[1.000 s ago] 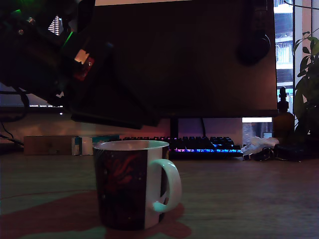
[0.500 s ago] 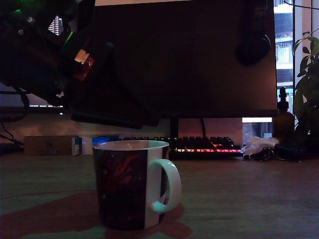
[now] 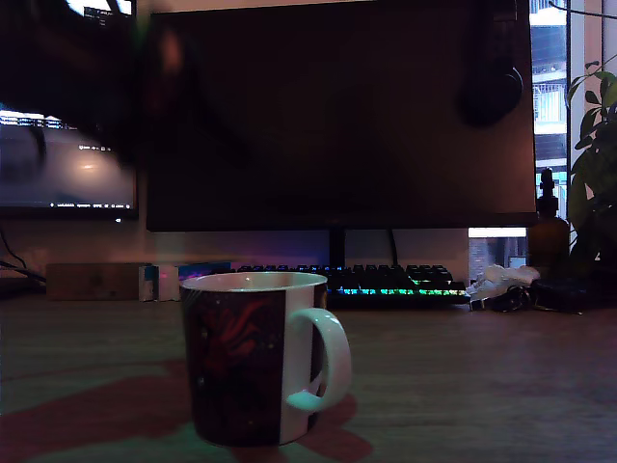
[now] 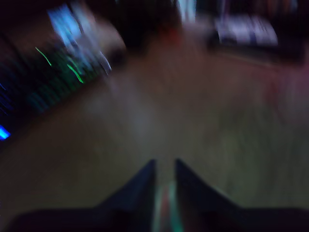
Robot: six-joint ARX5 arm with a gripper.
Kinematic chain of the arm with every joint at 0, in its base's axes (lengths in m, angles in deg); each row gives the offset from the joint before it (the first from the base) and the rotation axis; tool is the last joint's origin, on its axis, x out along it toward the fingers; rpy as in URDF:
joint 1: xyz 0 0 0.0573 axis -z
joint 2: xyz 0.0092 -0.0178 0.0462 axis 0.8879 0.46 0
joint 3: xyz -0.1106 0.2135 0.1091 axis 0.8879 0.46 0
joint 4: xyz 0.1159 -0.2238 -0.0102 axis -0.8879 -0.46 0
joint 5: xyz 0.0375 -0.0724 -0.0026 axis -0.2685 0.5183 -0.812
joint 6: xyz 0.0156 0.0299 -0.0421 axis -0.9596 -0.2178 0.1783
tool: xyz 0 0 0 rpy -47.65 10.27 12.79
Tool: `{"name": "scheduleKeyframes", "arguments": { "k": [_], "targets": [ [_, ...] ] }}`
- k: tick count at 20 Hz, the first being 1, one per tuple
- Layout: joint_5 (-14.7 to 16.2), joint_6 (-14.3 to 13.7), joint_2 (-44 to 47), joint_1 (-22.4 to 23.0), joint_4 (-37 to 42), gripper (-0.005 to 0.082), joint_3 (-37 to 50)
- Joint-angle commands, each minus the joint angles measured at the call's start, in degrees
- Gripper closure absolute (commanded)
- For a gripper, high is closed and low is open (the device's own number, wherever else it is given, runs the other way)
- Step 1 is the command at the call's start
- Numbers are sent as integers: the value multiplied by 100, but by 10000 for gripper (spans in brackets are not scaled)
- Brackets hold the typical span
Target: Pick up the coffee capsules on the table and drop them inside the coffee cup
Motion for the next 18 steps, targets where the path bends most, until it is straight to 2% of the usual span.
{"name": "scheduleKeyframes", "arguments": {
  "k": [1, 8, 11, 13, 18],
  "targets": [
    [7, 9, -44, -212, 37, 792, -28],
    [72, 15, -66, -1517, 39, 792, -28],
    [87, 146, -66, -2138, 26, 792, -28],
    [83, 374, -74, -2500, -61, 792, -28],
    [42, 507, -164, -3029, -302, 792, -28]
  ]
}}
